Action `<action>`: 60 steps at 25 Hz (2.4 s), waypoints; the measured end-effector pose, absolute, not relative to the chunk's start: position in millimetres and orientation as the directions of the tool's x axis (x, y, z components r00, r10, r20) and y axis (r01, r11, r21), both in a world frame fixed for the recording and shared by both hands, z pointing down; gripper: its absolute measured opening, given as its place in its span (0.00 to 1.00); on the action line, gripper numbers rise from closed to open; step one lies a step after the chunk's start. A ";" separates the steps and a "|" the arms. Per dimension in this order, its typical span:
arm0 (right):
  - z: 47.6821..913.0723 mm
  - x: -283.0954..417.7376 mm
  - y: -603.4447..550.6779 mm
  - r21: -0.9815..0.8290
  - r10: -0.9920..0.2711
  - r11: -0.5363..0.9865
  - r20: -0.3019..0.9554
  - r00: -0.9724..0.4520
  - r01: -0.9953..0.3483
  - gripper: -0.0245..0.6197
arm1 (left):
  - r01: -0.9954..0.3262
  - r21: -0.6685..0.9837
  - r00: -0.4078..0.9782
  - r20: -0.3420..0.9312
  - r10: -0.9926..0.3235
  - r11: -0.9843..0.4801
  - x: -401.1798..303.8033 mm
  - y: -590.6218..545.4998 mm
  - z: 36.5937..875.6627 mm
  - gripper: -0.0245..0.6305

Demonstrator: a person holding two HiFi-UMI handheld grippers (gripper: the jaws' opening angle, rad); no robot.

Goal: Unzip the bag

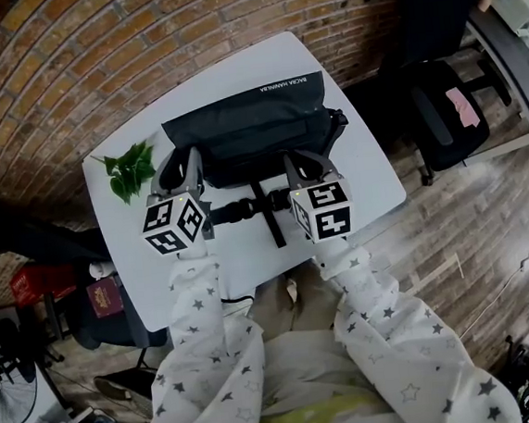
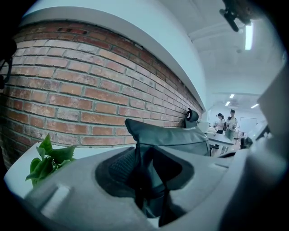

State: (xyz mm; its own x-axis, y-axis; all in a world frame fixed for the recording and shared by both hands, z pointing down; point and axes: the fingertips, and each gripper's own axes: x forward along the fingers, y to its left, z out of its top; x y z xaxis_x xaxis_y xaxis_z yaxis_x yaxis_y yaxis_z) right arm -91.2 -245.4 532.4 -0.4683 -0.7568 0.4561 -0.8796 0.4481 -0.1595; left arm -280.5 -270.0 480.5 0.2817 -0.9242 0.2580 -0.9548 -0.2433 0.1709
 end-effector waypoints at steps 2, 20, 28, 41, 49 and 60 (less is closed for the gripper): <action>531.4 -84.2 -245.5 -0.156 -0.761 0.445 0.453 -0.464 -0.882 0.07 | -0.958 0.169 0.272 0.256 -0.928 -0.234 -278.7 -269.1 479.8 0.22; 524.7 -61.2 -250.7 -0.148 -0.779 0.427 0.441 -0.446 -0.892 0.07 | -0.968 0.156 0.231 0.249 -0.941 -0.196 -268.8 -271.0 474.0 0.23; 526.5 -33.2 -256.6 -0.163 -0.813 0.336 0.447 -0.373 -0.928 0.07 | -0.970 0.160 0.221 0.246 -0.944 -0.185 -269.7 -270.9 473.9 0.23; 526.8 -4.5 -260.7 -0.159 -0.838 0.277 0.442 -0.319 -0.948 0.07 | -0.973 0.154 0.206 0.244 -0.948 -0.172 -269.7 -271.1 475.5 0.23; 528.4 13.7 -262.6 -0.163 -0.854 0.223 0.442 -0.274 -0.961 0.07 | -0.974 0.154 0.198 0.242 -0.950 -0.164 -271.2 -270.4 476.7 0.23; 529.4 33.4 -263.9 -0.170 -0.861 0.188 0.446 -0.246 -0.967 0.07 | -0.978 0.144 0.182 0.241 -0.953 -0.150 -271.1 -270.5 475.5 0.23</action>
